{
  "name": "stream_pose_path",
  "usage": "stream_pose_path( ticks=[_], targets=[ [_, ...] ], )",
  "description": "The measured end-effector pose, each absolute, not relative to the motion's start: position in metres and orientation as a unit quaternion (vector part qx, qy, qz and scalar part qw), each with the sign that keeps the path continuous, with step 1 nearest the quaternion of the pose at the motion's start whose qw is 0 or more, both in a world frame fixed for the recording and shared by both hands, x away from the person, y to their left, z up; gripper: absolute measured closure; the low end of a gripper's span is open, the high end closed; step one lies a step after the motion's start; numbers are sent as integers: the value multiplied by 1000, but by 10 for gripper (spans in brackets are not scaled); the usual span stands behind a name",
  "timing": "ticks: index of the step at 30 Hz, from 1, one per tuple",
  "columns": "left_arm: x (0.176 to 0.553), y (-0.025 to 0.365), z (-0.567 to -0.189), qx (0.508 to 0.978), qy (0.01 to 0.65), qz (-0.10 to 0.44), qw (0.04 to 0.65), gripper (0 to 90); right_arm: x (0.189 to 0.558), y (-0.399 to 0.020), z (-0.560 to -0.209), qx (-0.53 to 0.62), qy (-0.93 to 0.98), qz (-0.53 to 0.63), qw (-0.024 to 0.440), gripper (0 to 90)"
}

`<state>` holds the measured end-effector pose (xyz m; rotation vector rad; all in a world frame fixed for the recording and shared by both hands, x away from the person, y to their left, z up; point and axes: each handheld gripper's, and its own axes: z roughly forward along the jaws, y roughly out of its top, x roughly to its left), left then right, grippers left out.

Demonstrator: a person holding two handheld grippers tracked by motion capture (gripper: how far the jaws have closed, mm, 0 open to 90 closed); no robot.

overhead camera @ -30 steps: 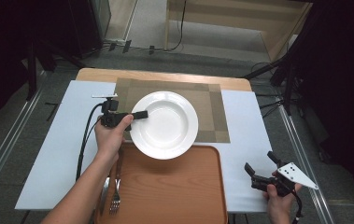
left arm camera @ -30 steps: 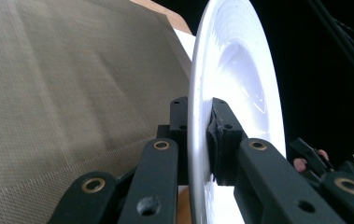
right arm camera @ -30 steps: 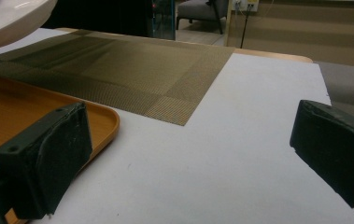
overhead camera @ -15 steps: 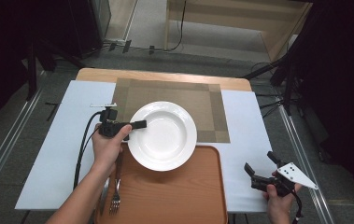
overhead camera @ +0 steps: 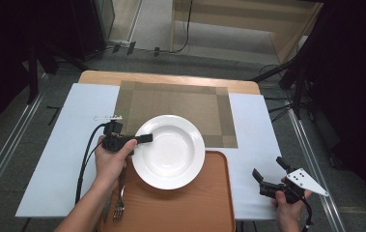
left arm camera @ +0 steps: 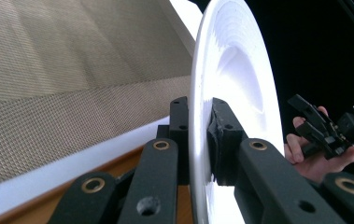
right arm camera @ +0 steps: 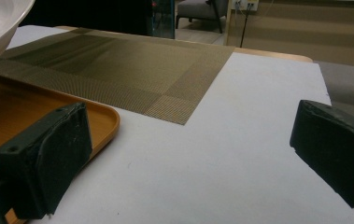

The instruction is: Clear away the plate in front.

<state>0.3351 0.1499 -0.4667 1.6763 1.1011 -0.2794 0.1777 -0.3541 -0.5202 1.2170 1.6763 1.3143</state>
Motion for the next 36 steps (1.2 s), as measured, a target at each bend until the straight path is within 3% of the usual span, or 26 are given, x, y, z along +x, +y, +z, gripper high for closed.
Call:
stream_pose_path(
  ticks=[36],
  targets=[
    [270,158,-495,708,453,-160,517,797,178,-353,-520,467,645,503,337,0]
  ],
)
